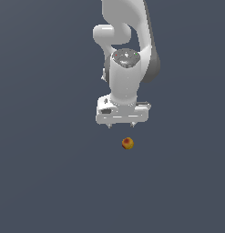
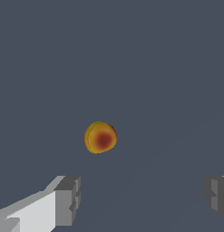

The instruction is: Pick up the object and move it to a goal position.

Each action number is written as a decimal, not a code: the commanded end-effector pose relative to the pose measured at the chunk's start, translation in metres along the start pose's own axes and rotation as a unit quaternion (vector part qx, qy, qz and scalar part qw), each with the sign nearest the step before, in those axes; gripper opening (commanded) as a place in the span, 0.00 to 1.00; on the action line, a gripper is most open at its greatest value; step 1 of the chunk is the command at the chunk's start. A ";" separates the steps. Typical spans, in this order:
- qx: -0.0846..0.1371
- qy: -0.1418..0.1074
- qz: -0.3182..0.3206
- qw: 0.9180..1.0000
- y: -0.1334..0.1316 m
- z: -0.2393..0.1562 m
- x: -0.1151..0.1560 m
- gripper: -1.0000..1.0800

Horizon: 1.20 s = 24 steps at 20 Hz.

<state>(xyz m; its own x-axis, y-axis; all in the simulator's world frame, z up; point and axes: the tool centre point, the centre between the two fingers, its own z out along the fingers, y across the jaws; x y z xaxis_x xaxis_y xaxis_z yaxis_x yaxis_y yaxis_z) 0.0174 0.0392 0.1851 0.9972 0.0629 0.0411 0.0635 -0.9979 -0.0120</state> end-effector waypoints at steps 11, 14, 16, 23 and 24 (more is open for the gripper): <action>-0.013 -0.009 -0.013 1.000 -0.008 0.013 -0.005 0.96; -0.013 -0.009 -0.014 1.000 -0.008 0.012 -0.005 0.96; -0.012 -0.009 -0.011 1.000 -0.008 0.012 -0.004 0.96; -0.011 -0.010 0.018 1.000 -0.010 0.017 -0.003 0.96; -0.011 -0.010 0.024 1.000 -0.010 0.018 -0.003 0.96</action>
<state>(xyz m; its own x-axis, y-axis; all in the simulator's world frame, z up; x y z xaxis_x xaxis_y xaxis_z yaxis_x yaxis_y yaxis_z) 0.0144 0.0488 0.1687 0.9992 0.0322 0.0219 0.0320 -0.9994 0.0092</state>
